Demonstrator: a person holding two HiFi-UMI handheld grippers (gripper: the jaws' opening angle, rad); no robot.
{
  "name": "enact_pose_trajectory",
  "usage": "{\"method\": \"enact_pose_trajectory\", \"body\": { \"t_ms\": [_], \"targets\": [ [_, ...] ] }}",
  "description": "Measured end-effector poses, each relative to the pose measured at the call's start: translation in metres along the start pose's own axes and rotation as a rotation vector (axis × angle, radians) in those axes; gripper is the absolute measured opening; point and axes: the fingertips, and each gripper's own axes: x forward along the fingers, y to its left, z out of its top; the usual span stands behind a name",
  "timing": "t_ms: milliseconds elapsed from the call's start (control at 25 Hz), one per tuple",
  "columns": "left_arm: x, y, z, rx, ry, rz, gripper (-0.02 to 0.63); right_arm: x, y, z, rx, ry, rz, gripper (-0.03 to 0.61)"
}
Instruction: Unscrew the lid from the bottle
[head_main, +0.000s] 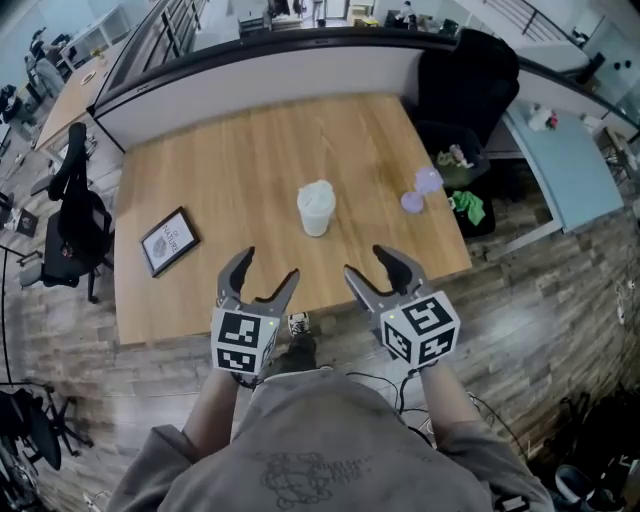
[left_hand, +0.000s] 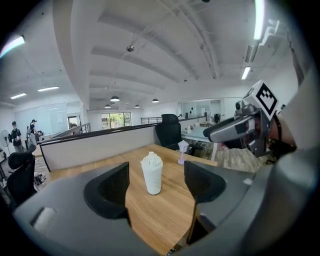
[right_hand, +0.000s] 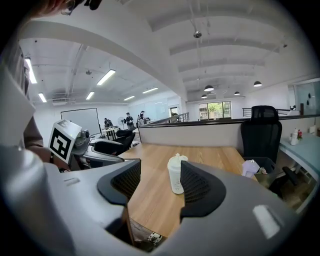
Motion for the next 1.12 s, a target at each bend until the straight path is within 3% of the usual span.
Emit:
{"method": "enact_pose_trajectory", "body": {
  "t_ms": [200,520,760,1120],
  "targets": [
    [0.054,0.02,-0.011,0.054,0.038,-0.066,0.363,0.047,-0.012,0.016,-0.02,0.038,0.06,0.279],
    [0.134,0.036,-0.059,0.178,0.13,-0.209,0.365,0.121,-0.033,0.014,-0.121,0.243,0.098,0.335],
    [0.179,0.036,-0.097,0.209,0.213,-0.298,0.405,0.166,-0.042,0.001,-0.274,0.431,0.125,0.365],
    [0.233,0.026,-0.127,0.206,0.247,-0.368,0.451,0.204,-0.059,-0.02,-0.379,0.646,0.184,0.419]
  ]
}}
